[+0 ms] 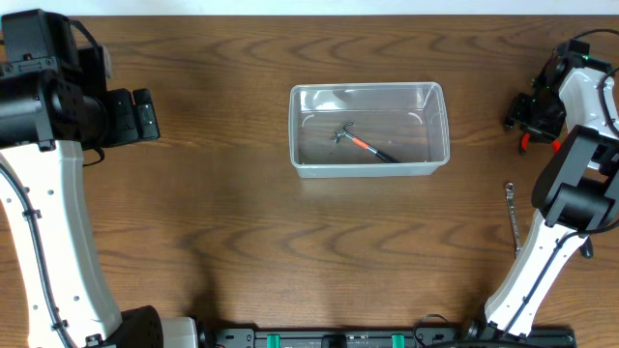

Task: Pack container
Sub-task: 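Lower the right gripper onto the red-handled pliers near the pivot, then close the right gripper on the pliers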

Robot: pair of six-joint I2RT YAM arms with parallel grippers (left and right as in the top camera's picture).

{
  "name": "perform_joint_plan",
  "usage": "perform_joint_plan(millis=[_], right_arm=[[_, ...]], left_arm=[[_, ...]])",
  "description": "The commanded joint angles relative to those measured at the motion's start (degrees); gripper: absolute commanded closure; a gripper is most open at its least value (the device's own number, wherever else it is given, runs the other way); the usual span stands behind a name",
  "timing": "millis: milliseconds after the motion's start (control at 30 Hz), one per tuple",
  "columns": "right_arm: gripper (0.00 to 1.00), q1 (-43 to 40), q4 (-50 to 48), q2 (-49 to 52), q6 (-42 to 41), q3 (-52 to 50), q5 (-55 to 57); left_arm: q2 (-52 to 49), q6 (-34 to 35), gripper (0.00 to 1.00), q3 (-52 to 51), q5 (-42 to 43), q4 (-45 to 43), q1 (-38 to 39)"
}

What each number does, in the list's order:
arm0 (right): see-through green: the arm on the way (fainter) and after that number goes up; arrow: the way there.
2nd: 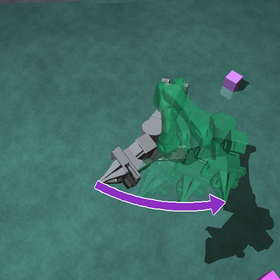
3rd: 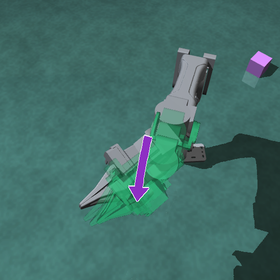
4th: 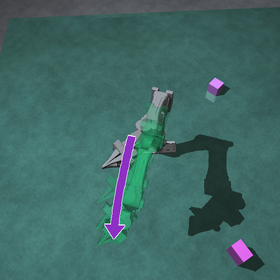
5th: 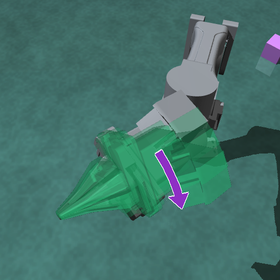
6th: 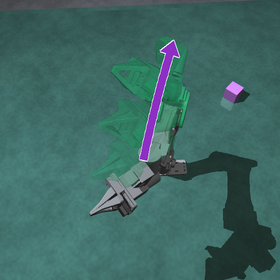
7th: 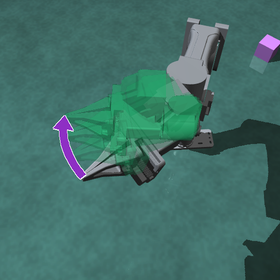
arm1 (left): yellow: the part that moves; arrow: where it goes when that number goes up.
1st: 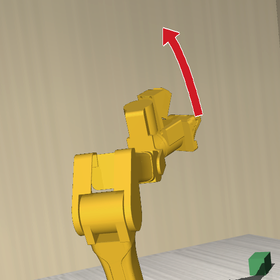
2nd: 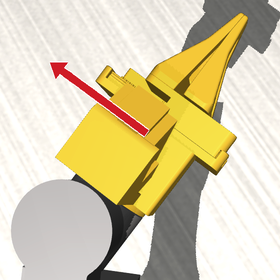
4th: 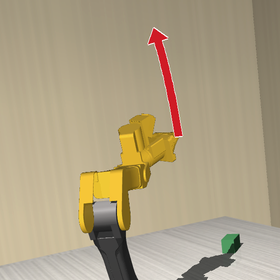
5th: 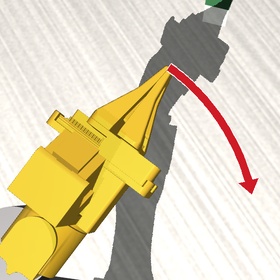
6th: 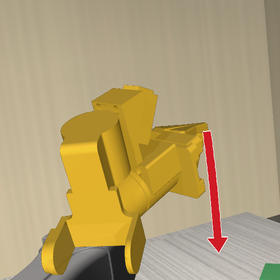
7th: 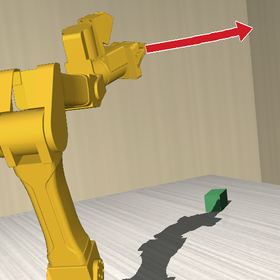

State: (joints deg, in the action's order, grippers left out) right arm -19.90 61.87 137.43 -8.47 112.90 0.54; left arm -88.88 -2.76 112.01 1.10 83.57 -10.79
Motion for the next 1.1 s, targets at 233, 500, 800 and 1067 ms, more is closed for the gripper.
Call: perform_joint_plan(millis=[233,500,800,1067], right_arm=[[0.47,0.37,0.11,1.16,-1.9,-0.22,0.96],[0.51,-0.28,0.11,1.16,-3.76,-0.22,1.18],[0.55,-0.72,0.46,1.16,-4.79,-0.22,1.42],[0.63,-0.87,0.55,1.16,-4.76,-0.22,1.88]], left_arm=[[-0.24,0.5,0.02,1.09,-0.07,0.15,-0.17],[-0.24,0.5,0.02,1.09,-0.07,0.13,-0.17],[-0.24,0.5,0.02,1.09,-0.07,0.11,-0.17],[-0.24,0.5,0.02,1.09,-0.07,0.11,-0.17]])
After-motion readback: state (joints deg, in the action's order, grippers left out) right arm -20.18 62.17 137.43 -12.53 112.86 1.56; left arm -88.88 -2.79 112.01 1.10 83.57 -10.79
